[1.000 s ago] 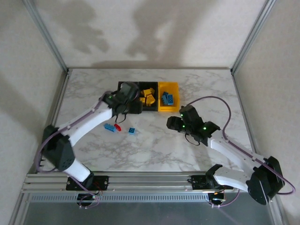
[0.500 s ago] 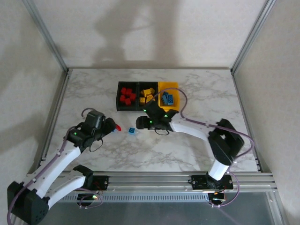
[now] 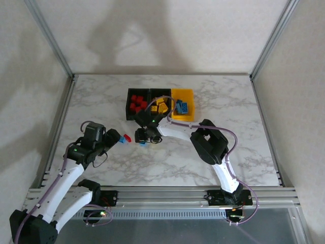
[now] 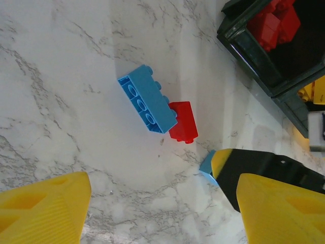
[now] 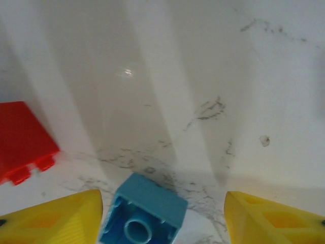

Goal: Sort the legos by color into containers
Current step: Pick up the lego from the center of the table.

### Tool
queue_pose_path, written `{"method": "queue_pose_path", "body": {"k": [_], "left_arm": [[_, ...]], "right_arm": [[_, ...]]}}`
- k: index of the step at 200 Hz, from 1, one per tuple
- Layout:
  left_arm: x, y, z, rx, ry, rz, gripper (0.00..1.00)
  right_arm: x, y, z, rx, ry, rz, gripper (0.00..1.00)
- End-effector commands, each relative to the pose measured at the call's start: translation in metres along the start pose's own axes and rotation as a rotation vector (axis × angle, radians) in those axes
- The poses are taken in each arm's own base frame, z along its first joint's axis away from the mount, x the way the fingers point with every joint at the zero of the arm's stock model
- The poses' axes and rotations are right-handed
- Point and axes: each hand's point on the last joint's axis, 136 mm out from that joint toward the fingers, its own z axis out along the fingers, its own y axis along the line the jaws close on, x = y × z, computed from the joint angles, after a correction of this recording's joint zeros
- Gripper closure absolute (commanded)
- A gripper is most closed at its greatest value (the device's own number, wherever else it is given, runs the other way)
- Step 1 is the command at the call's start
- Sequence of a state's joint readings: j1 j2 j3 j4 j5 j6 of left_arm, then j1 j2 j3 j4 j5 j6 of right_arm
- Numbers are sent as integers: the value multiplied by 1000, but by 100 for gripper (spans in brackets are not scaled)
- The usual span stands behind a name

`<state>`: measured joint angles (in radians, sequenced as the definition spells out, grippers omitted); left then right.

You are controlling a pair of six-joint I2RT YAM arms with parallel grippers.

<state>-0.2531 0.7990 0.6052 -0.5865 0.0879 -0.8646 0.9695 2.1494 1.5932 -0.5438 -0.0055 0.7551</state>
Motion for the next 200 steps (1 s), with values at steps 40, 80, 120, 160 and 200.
{"method": "queue_pose_path", "body": {"k": [40, 80, 120, 160, 200], "left_arm": [[6, 1, 5, 21, 26, -12, 25], [9, -7, 13, 54, 51, -24, 25], [13, -34, 17, 117, 79, 23, 25], [34, -78, 25, 146, 122, 139, 26], [57, -126, 30, 226, 158, 204, 25]], "right_arm": [[13, -16, 7, 96, 13, -6, 60], [9, -27, -11, 122, -31, -23, 76], [-8, -42, -51, 103, -124, 13, 76], [-37, -75, -101, 121, -238, 60, 75], [-93, -123, -144, 146, -366, 135, 74]]}}
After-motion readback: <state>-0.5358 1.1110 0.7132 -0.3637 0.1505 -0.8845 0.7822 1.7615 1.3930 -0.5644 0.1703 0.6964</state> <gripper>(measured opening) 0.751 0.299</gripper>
